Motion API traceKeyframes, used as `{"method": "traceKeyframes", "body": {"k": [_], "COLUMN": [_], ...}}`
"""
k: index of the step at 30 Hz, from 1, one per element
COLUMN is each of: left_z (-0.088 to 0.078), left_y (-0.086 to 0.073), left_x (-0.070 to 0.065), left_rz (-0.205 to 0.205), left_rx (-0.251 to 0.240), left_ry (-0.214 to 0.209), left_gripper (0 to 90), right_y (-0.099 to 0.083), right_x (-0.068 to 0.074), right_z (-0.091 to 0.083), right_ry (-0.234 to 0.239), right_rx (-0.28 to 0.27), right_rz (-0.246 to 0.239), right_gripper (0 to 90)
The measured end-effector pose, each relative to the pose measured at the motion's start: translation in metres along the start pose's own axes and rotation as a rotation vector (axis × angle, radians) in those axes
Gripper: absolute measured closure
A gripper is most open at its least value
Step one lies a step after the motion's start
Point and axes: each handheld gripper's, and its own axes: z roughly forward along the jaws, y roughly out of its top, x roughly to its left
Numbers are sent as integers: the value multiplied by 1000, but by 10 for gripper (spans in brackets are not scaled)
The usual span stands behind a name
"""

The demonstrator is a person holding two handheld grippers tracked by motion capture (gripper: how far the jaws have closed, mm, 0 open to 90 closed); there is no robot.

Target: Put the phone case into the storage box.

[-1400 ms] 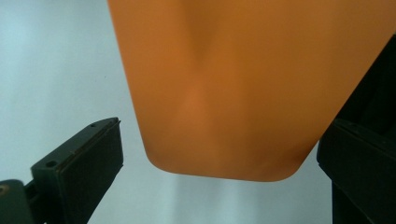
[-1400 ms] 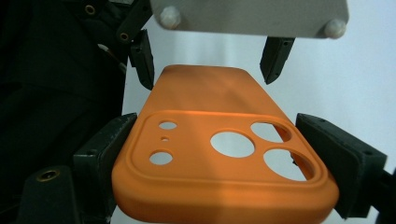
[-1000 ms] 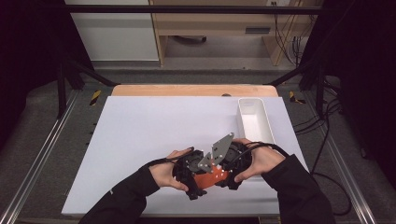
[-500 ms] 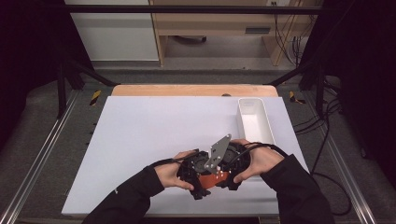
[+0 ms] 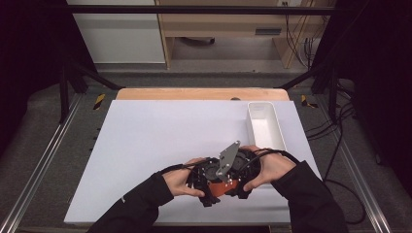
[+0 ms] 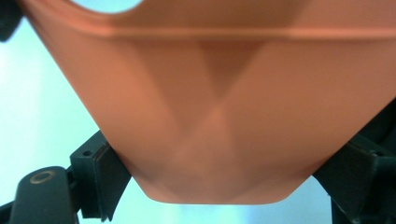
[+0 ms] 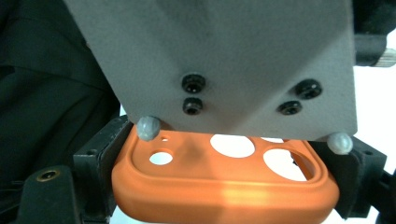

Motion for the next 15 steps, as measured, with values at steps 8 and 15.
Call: {"method": "traceKeyframes", "body": {"k": [8,15], "left_z": [0,0], "left_y": [0,0], "left_x": [0,1], "left_rz": [19,23], "left_rx": [12,23], "left_ry": [3,10], "left_gripper": [149,155], "right_y": [0,0], "right_x": [0,0], "right_z": [0,1], "right_ry": [5,2], "right_rx": [3,4], "right_rz": [-4,-8], "right_gripper": [162,161]}}
